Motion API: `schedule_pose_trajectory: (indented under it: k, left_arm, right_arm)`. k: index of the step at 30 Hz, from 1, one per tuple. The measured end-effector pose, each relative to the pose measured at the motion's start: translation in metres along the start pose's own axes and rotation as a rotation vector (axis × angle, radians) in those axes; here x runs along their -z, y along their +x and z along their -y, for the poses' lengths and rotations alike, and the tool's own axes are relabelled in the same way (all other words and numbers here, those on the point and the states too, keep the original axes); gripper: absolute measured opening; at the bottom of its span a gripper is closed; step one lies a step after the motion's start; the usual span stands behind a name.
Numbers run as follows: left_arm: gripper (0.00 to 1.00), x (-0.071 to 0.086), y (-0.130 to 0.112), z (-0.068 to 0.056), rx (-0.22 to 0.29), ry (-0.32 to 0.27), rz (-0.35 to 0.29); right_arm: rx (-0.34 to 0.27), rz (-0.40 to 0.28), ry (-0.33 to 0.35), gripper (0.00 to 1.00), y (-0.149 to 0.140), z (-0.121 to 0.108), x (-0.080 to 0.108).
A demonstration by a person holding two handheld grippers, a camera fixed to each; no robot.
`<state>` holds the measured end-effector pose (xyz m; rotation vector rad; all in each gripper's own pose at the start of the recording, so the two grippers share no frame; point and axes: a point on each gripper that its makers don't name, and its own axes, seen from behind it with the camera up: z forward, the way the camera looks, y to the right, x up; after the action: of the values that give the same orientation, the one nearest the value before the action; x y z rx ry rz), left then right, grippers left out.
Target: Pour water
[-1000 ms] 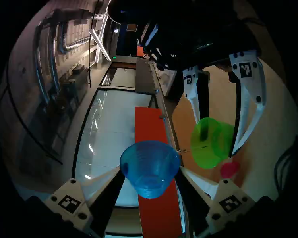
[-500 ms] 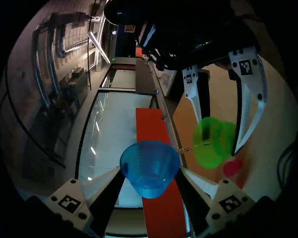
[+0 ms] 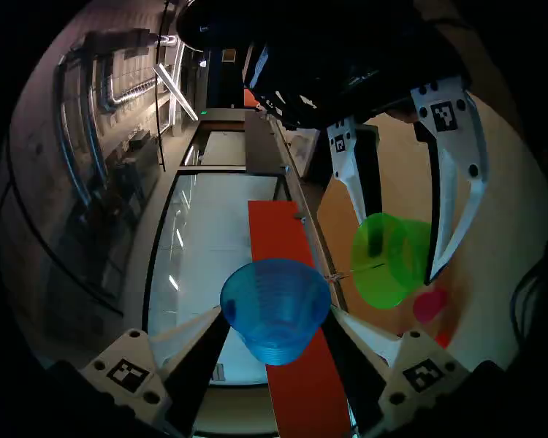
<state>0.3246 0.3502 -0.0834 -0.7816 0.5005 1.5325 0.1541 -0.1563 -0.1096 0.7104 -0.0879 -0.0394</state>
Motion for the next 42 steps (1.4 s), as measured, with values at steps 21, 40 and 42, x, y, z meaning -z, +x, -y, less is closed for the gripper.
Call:
schedule_pose_trajectory:
  k: [21, 40, 42]
  left_arm:
    - [0.84, 0.0009, 0.0014, -0.0006, -0.024, 0.011, -0.008]
    - [0.84, 0.0001, 0.0039, 0.0009, -0.054, 0.024, -0.010]
    - [0.84, 0.0009, 0.0046, 0.0008, -0.059, 0.025, -0.010]
  right_arm:
    - [0.004, -0.001, -0.002, 0.87, 0.0021, -0.0017, -0.0026]
    - [0.004, -0.002, -0.009, 0.87, -0.0007, -0.0042, 0.0003]
    - [0.005, -0.003, -0.010, 0.87, -0.0004, -0.0043, 0.0008]
